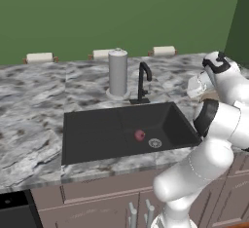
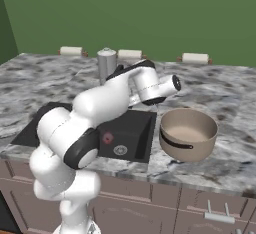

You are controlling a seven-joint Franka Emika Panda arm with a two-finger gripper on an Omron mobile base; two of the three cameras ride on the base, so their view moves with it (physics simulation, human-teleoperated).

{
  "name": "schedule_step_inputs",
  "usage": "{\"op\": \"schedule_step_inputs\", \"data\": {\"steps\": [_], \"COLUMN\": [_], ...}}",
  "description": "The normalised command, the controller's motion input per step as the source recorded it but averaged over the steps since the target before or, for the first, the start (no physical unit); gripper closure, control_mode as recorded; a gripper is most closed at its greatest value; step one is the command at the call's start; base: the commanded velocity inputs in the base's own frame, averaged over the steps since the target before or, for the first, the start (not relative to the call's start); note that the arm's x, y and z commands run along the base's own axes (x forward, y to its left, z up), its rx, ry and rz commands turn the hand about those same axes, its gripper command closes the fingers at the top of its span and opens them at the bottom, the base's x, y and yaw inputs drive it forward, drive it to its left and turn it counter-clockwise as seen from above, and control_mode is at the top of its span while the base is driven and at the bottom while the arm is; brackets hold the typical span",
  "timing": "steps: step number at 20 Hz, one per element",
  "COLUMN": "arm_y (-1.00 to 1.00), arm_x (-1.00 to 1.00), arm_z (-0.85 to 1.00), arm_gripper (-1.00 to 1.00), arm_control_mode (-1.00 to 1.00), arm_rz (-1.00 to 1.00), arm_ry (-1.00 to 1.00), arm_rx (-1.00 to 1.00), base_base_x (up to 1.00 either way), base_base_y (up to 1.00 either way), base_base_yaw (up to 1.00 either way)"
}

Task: Dump the onion from the pot into the sink. Then turn on the water and wash the onion. Then turn off the water and put the onion back in the pot.

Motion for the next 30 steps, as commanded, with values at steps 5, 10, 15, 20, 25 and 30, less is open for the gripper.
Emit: {"op": "schedule_step_inputs", "data": {"steps": [5, 10, 15, 20, 25, 30], "arm_y": [0.14, 0.16, 0.03, 0.19, 0.21, 0.10], "arm_x": [0.38, 0.45, 0.47, 0.28, 0.27, 0.32], "arm_z": [-0.18, -0.03, -0.05, -0.27, -0.30, -0.12], "arm_gripper": [-1.00, -1.00, -1.00, -1.00, -1.00, -1.00], "arm_control_mode": [-1.00, -1.00, -1.00, -1.00, -1.00, -1.00], "arm_rz": [0.01, 0.00, 0.00, 0.00, 0.00, -0.01], "arm_ry": [-0.07, -0.05, 0.00, 0.00, 0.00, 0.00], "arm_rx": [0.14, 0.08, 0.02, 0.05, 0.07, 0.09], "base_base_x": [0.00, 0.00, 0.00, 0.00, 0.00, 0.00], "base_base_y": [0.00, 0.00, 0.00, 0.00, 0.00, 0.00], "base_base_yaw": [0.00, 0.00, 0.00, 0.00, 0.00, 0.00]}}
